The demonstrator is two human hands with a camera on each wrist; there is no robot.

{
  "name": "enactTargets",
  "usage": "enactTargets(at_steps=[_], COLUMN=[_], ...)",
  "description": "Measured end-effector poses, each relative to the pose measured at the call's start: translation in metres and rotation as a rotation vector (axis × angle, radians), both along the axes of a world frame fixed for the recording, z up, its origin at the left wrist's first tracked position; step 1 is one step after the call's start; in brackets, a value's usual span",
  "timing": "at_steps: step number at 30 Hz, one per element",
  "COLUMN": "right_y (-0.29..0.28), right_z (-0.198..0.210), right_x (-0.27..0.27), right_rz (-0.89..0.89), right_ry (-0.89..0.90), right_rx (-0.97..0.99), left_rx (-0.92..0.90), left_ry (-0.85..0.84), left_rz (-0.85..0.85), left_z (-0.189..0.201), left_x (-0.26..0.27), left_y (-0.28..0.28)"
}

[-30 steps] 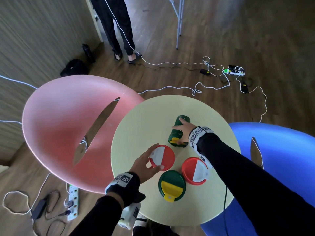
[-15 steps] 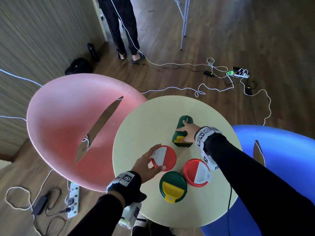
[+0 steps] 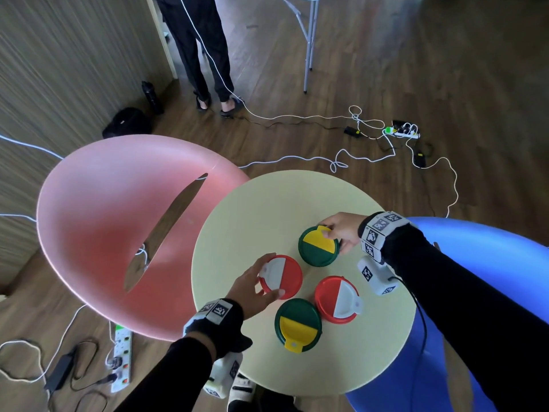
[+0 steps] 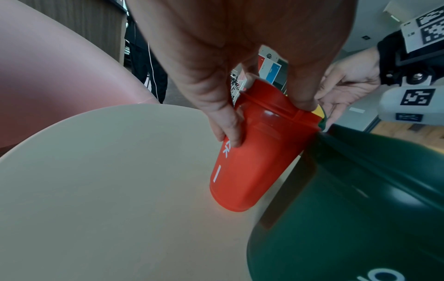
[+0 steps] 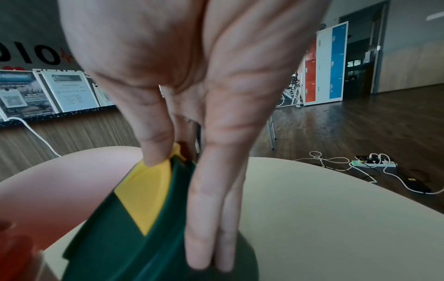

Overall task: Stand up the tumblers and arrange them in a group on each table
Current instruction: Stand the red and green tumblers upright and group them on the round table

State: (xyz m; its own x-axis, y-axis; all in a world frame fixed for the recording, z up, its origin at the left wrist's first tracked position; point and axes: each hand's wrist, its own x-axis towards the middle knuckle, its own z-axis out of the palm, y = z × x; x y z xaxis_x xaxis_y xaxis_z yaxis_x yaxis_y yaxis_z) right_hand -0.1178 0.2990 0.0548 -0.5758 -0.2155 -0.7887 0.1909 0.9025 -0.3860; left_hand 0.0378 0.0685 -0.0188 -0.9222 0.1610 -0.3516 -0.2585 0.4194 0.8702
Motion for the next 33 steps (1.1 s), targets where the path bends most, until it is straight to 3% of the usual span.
enactTargets(at_steps=[7, 15, 33], right_y=[0.009, 0.012, 0.002], right_z=[-0.006, -0.008, -0.002], right_x=[0.012, 0.019, 0.03], right_rz=[-0.107, -0.021, 0.14], right_ry=[0.016, 0.132, 0.124], right_rx=[-0.012, -0.036, 0.052], left_rx=[0.031, 0.025, 0.039], left_ry=[-0.006, -0.02, -0.016], left_rz=[0.006, 0.002, -0.014], left_z=[-0.002, -0.001, -0.003], left_x=[0.0, -0.001, -0.002], left_y=[0.0, -0.001, -0.002])
